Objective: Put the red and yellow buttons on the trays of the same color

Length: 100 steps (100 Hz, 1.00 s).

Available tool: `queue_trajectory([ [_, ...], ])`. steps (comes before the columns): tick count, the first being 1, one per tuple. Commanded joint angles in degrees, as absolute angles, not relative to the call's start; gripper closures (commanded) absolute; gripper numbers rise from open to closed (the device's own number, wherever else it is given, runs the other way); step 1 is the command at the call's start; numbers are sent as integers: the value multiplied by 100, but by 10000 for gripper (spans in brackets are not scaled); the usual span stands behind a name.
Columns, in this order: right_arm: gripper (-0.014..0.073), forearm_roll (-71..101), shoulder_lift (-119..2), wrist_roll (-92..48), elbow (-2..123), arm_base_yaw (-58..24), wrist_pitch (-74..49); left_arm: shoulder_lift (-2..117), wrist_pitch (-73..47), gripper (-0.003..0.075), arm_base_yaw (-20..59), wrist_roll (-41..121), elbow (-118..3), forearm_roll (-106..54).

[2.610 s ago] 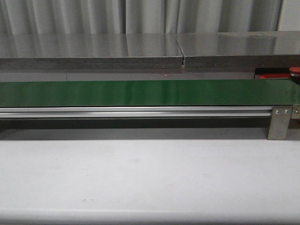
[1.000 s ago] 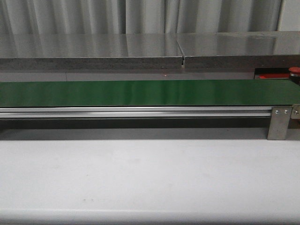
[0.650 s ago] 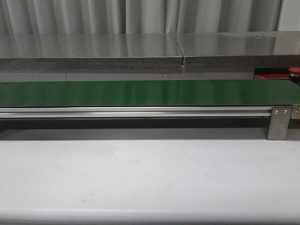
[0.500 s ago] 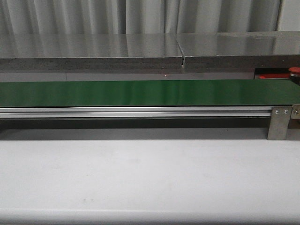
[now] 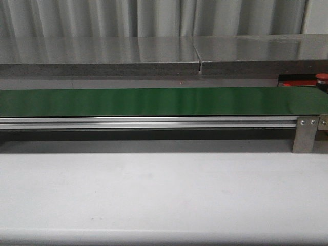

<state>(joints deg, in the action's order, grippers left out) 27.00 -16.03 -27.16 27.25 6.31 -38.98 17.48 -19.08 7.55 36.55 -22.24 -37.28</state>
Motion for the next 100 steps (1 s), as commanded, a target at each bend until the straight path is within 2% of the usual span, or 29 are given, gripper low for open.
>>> queue_trajectory([
  [1,711,2780,-1643,-2751,2860,608,-3567,1790,-1560,739,797,3645,-2380,-3847],
  [62,711,2787,-1643,-2751,2860,608,-3456,1790,-1560,739,797,3645,-2380,-3847],
  [87,711,2679,-1436,-2696,2529,356,-2787,1790,-1560,739,797,3645,-2380,-3847],
  [100,711,2075,-1124,-2046,2089,104,-2298,1790,-1560,739,797,3645,-2380,-3847],
])
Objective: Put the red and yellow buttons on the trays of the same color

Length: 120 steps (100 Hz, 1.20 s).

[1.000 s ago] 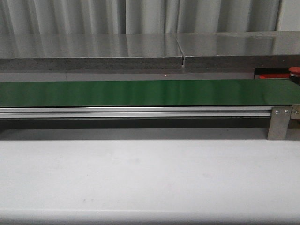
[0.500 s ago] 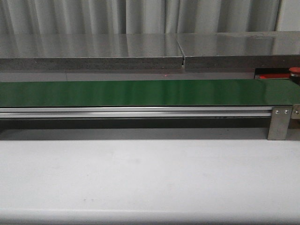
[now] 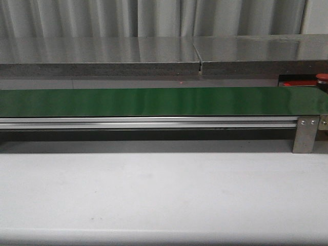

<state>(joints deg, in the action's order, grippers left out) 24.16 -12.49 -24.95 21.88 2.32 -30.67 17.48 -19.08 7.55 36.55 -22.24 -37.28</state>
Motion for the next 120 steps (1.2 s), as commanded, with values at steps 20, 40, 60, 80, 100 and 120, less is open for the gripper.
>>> queue_trajectory([
  [20,711,557,-494,-363,1283,-154,-1436,1790,-1560,739,797,3645,-2380,-3847],
  [40,711,109,-69,130,426,-251,-561,1790,-1560,739,797,3645,-2380,-3847],
  [60,711,109,164,130,-44,-251,-174,1790,-1560,739,797,3645,-2380,-3847],
  [80,711,122,164,130,-44,-251,-140,1790,-1560,739,797,3645,-2380,-3847],
  [100,711,139,164,130,-44,-251,-174,1790,-1560,739,797,3645,-2380,-3847],
  [120,711,139,164,130,-44,-251,-174,1790,-1560,739,797,3645,-2380,-3847],
])
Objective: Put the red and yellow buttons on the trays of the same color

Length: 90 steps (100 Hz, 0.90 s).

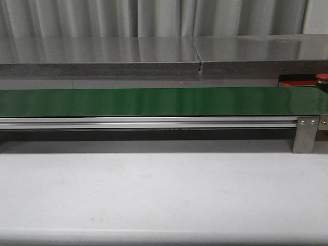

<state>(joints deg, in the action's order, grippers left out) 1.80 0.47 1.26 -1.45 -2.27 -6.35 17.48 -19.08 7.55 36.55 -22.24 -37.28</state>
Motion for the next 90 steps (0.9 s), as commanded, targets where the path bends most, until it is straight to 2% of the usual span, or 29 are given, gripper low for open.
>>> queue_trajectory([
  [1,711,139,164,130,-44,-251,-174,1790,-1560,739,797,3645,-2380,-3847],
  [67,711,139,164,130,-44,-251,-174,1790,-1560,739,797,3645,-2380,-3847],
  [90,711,139,164,130,-44,-251,-174,1790,-857,739,797,3645,-2281,-3686],
])
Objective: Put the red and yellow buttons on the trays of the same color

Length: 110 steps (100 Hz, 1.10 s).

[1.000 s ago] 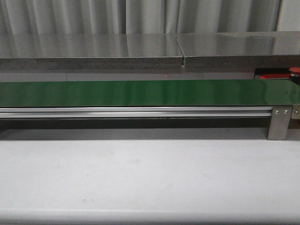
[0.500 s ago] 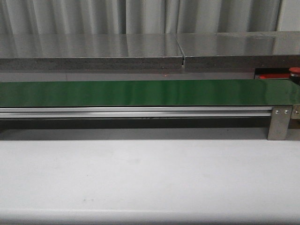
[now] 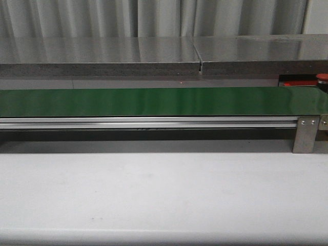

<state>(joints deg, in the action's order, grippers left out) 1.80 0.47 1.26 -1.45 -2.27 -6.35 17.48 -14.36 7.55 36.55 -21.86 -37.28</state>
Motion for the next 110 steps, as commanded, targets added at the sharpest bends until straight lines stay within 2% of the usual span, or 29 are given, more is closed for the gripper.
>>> queue_trajectory([
  [1,711,139,164,130,-44,-251,-174,1790,-843,739,797,3645,-2265,-3654],
  [38,711,139,164,130,-44,-251,-174,1630,-334,739,797,3529,-1817,-3212],
  [60,711,139,164,130,-44,-251,-180,1090,-308,739,735,851,-1283,-672],
  [69,711,139,164,130,-44,-251,-180,802,-308,739,697,424,-1025,-194],
  [97,711,139,164,130,-44,-251,-180,-129,-266,739,674,175,-283,157],
  [110,711,139,164,130,-44,-251,-180,-250,154,739,674,133,72,157],
])
